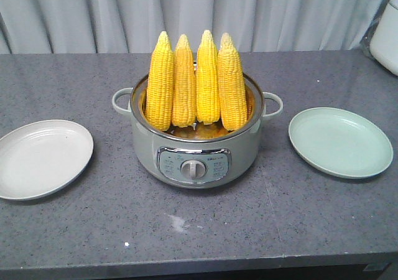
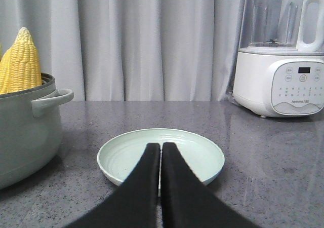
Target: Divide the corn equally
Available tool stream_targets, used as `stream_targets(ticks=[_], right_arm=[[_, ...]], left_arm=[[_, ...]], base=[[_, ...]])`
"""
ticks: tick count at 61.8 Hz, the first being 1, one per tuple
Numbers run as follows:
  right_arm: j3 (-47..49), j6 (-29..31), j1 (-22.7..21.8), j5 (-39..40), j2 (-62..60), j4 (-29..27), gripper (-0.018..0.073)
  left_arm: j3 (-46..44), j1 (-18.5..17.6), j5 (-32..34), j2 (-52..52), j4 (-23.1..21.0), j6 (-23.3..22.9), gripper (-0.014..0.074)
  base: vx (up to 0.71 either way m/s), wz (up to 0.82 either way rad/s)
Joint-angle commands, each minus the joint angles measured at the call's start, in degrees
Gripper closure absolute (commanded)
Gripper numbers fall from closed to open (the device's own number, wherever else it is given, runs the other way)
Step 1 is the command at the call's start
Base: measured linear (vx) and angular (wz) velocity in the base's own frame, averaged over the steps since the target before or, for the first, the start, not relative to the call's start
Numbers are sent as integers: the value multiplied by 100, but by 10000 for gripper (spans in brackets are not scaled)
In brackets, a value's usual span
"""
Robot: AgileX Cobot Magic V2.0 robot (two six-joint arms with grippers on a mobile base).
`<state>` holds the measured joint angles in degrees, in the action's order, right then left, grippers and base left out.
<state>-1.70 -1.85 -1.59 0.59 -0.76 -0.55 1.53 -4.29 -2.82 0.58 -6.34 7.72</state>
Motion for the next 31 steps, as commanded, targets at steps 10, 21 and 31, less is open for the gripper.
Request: stream_targets(ticks=[10, 21, 31], right_arm=[[-50, 43, -32, 416, -37, 55, 564], [-50, 43, -32, 416, -37, 55, 564], [-50, 43, -32, 416, -37, 55, 564]], left_arm=[[18, 10, 444, 90, -10, -13, 603], [18, 10, 444, 90, -10, -13, 603], [18, 10, 444, 90, -10, -13, 603]], base=[[0, 1], [1, 6], [2, 9]])
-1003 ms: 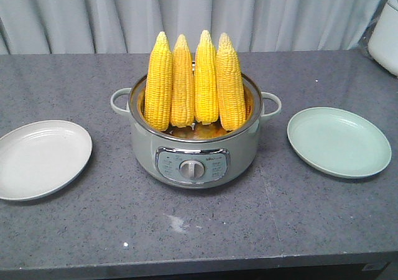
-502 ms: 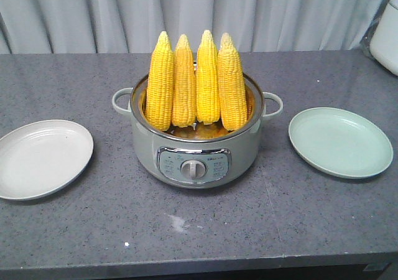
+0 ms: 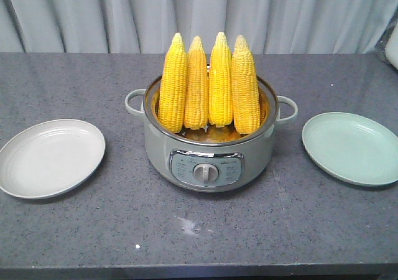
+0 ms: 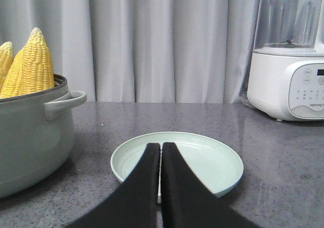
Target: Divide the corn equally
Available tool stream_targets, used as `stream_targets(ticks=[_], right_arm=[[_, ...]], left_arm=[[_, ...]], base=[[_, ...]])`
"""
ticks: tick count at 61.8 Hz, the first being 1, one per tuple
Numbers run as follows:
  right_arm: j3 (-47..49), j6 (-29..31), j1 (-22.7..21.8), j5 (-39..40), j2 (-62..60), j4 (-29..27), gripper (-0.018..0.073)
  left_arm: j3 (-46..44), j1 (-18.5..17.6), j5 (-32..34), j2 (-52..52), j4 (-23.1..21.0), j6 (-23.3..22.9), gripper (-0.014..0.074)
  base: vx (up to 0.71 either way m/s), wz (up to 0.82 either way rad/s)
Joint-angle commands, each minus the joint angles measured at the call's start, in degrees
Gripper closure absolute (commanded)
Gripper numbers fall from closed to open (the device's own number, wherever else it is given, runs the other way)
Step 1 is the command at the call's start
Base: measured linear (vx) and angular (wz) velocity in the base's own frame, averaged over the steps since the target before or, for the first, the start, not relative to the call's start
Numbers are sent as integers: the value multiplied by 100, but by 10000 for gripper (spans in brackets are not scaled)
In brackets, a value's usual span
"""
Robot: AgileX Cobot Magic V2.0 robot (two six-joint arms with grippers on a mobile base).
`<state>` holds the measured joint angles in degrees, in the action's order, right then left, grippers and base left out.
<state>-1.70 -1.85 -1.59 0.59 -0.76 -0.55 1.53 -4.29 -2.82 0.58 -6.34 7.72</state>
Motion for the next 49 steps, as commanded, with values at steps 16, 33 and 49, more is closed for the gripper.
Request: stream_targets(ticks=[16, 33, 49], right_arm=[[-50, 43, -32, 416, -37, 55, 564], [-50, 43, -32, 416, -37, 55, 564], [-50, 43, -32, 416, -37, 55, 564]], left_arm=[[18, 10, 444, 90, -10, -13, 603], [18, 10, 444, 90, -10, -13, 603], [18, 10, 444, 90, -10, -13, 603]], base=[[1, 2], [0, 0], [0, 0]])
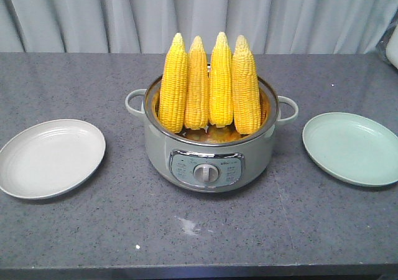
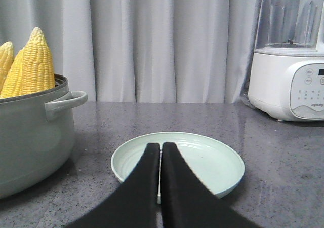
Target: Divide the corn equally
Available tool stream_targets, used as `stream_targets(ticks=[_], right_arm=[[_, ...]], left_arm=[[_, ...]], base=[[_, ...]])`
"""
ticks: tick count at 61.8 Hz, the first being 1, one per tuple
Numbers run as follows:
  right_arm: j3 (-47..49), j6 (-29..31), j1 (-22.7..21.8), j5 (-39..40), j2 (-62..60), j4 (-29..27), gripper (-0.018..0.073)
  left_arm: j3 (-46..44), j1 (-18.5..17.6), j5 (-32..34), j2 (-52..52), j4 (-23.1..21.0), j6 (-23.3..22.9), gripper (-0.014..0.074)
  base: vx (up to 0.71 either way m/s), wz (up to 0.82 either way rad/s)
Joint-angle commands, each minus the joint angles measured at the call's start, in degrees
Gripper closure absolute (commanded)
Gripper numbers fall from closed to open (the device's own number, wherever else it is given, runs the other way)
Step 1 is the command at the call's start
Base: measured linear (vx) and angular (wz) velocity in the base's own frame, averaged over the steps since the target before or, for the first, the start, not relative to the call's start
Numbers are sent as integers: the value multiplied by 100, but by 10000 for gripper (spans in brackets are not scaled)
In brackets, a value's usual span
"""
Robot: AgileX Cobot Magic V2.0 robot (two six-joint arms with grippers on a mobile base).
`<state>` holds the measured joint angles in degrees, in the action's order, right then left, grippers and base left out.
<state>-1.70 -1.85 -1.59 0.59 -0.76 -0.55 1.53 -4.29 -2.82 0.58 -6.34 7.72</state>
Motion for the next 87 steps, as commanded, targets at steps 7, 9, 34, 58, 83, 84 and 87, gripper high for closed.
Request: stream_targets(ticks=[7, 9, 34, 58, 83, 84, 87], right_arm=[[-50, 43, -32, 416, -37, 55, 564], [-50, 43, -32, 416, -37, 55, 564], [-50, -2763, -32, 350, -37, -2614, 564], [-50, -3031, -32, 331, -37, -3468, 564], [-50, -2953, -32, 322, -37, -3454, 564], [-50, -2953, -32, 322, -37, -3454, 564], [-42, -2953, -32, 336, -37, -3454, 564]], left_arm=[[18, 10, 475, 90, -10, -13, 603], [18, 10, 501, 90, -10, -13, 603], [-22, 10, 557, 90, -1048, -2078, 603], [-22, 10, 748, 90, -1453, -3005, 603], [-22, 10, 835, 90, -2307, -3808, 603], [-22, 10, 835, 90, -2307, -3819, 603], [-29, 10, 871, 90, -2307, -3829, 603]], base=[[0, 0], [0, 0], [0, 0], [0, 0], [0, 0], [0, 0], [0, 0]])
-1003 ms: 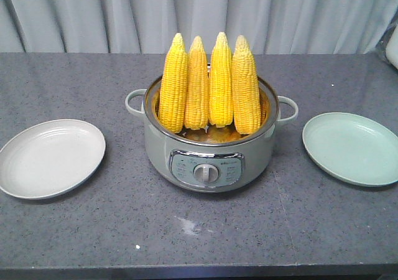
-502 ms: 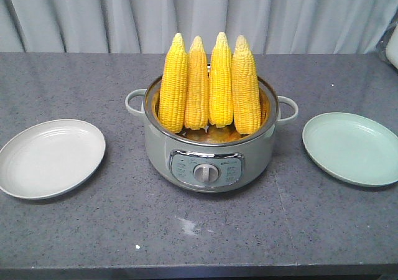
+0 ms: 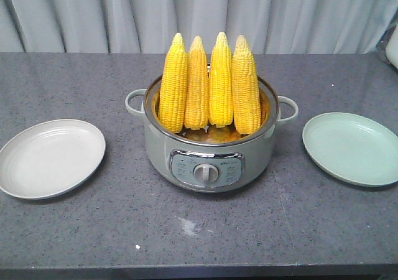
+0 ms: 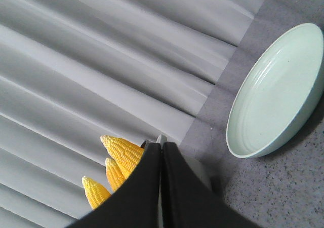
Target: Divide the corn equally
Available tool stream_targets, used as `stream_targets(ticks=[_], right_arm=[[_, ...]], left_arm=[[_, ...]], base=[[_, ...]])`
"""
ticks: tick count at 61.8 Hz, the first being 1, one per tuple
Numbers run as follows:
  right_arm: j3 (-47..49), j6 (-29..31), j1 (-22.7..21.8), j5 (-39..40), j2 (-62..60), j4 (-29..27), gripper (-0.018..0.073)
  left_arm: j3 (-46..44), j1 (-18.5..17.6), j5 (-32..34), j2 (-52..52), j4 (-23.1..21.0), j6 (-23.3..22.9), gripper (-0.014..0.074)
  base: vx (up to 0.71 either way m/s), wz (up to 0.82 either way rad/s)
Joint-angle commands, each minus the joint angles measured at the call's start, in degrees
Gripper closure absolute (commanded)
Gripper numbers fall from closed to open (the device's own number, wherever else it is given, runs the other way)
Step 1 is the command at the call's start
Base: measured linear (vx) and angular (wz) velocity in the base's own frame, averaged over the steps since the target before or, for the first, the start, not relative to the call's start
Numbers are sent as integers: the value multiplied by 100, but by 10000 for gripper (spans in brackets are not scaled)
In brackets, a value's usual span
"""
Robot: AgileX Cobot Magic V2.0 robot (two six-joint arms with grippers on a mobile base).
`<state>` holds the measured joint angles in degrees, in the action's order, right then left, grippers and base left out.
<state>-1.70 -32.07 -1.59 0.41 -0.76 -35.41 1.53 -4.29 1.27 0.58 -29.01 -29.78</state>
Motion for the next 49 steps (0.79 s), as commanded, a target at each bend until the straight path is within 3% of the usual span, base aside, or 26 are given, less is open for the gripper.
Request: stream_targets(ticks=[1, 14, 23, 30, 37, 49], right_arm=[[-37, 69, -32, 354, -37, 32, 564], [432, 278, -6, 219, -37, 362, 564], [1180, 845, -6, -416, -30, 671, 564], [1891, 1579, -6, -1120, 158, 768, 564], [2540, 2583, -6, -1882, 591, 768, 564], [3517, 4032, -6, -2822, 1599, 744, 562]], left_arm=[[-34, 10, 492, 90, -41, -79, 603], [-153, 10, 1317, 90, -40, -402, 603], [-673, 10, 1213, 90, 121, -312, 603], [-1127, 10, 1017, 85, 839, -312, 603], [-1682, 10, 716, 73, 1881, -312, 603], [-2454, 10, 225, -459, 2705, -312, 603]], base=[[0, 0], [0, 0], [0, 0], [0, 0], [0, 0], [0, 0]])
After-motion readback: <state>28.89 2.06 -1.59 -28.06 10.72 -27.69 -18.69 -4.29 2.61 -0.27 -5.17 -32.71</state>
